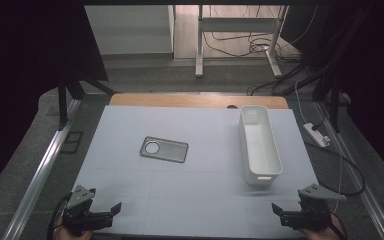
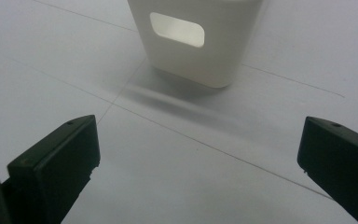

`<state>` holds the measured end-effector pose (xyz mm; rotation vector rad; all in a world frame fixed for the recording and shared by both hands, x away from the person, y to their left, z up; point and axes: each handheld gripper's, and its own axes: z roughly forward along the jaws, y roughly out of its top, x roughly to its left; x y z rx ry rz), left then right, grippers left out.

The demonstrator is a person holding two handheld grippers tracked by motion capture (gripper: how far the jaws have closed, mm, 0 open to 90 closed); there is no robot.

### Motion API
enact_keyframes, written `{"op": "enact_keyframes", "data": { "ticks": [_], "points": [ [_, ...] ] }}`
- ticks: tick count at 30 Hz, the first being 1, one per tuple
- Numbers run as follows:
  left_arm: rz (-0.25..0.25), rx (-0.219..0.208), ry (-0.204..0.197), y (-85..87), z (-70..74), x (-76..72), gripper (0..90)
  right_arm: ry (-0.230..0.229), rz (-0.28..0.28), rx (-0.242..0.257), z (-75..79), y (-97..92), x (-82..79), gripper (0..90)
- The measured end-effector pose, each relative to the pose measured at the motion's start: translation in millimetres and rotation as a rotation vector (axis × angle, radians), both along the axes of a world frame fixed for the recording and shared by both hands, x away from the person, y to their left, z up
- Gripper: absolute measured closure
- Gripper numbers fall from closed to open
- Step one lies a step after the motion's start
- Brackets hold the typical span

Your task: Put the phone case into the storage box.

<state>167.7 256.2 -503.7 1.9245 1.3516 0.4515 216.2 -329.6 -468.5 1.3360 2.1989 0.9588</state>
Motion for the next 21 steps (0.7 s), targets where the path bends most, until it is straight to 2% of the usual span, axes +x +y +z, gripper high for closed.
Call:
{"op": "enact_keyframes", "data": {
  "ticks": [2,5,10,12,13,21],
  "points": [
    [0.003,-0.004,0.004,0.1,0.1,0.3,0.0,-0.001,0.0,0.001,0.0,-0.1,-0.1,0.0],
    [-0.007,-0.036,0.015,0.6,0.6,1.8,0.0,0.0,0.001,0.004,0.0,-0.4,0.1,0.0],
    [-0.01,-0.026,-0.001,0.3,5.4,6.6,0.0,0.001,-0.001,0.003,0.0,-0.1,0.3,0.0],
    [-0.02,-0.041,-0.002,0.4,6.0,8.7,0.0,0.004,-0.002,0.003,-0.1,-0.1,0.6,0.0],
    [-0.031,-0.053,0.003,0.3,7.0,10.7,0.0,0.004,-0.003,0.002,-0.1,-0.1,0.6,0.0],
    [-0.061,-0.049,0.023,-4.0,9.6,19.6,0.0,-0.001,-0.004,0.003,0.1,-0.2,0.1,0.0]
  ]
}}
